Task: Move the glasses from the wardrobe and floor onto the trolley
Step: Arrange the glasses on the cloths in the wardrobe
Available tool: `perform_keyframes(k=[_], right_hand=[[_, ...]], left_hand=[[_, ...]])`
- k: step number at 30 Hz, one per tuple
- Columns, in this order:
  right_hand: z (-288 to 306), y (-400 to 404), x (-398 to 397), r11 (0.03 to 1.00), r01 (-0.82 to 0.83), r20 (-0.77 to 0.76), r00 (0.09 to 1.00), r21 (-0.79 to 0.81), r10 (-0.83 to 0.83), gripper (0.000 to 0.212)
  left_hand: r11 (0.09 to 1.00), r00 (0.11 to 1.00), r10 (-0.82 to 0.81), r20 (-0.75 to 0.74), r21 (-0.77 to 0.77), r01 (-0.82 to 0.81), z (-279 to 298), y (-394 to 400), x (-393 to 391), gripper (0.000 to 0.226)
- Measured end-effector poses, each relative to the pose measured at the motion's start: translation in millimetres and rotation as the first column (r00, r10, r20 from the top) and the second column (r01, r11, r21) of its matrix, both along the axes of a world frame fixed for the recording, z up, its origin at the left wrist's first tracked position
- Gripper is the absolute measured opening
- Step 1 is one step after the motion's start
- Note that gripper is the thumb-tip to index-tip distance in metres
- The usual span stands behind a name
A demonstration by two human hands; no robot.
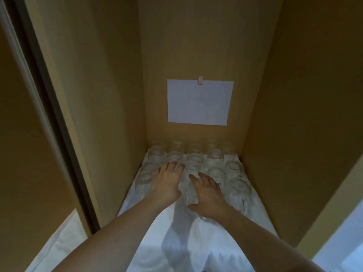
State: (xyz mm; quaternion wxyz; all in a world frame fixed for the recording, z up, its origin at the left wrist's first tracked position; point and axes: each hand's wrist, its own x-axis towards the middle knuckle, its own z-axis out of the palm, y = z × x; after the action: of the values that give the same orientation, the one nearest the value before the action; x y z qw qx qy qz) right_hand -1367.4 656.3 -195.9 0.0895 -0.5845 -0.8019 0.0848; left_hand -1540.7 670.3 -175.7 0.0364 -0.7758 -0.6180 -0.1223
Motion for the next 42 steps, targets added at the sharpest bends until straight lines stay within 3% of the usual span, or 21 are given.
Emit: perform_keyframes(k=[9, 15, 20, 31, 42], right_hand=[[34, -17, -3, 0.991, -0.065, -0.013, 0.998, 0.114, 0.066, 0.099], [44, -30, -16, 0.982, -0.117, -0.029, 0.992, 0.15, 0.123, 0.094], [28, -57, -37, 0.973, -0.173, -0.07, 0.98, 0.153, 0.185, 0.089], [14, -113, -98, 0.984, -0.146, -0.065, 0.986, 0.098, 0.152, 0.086], [-5, -192, -229, 0.991, -0.135, -0.06, 0.989, 0.007, 0.135, 0.085]], left_hand=[[0.993, 0.979, 0.099, 0.175, 0.043, -0.108, 36, -49, -12, 0.08], [0.972, 0.964, 0.201, 0.174, 0.086, -0.218, 53, -89, -29, 0.071], [0.959, 0.948, 0.274, 0.16, 0.027, -0.282, 41, -131, -46, 0.068], [0.964, 0.95, 0.266, 0.165, -0.038, -0.263, 22, -172, -106, 0.063], [0.964, 0.931, 0.26, 0.257, -0.13, -0.233, -5, -242, -239, 0.071]])
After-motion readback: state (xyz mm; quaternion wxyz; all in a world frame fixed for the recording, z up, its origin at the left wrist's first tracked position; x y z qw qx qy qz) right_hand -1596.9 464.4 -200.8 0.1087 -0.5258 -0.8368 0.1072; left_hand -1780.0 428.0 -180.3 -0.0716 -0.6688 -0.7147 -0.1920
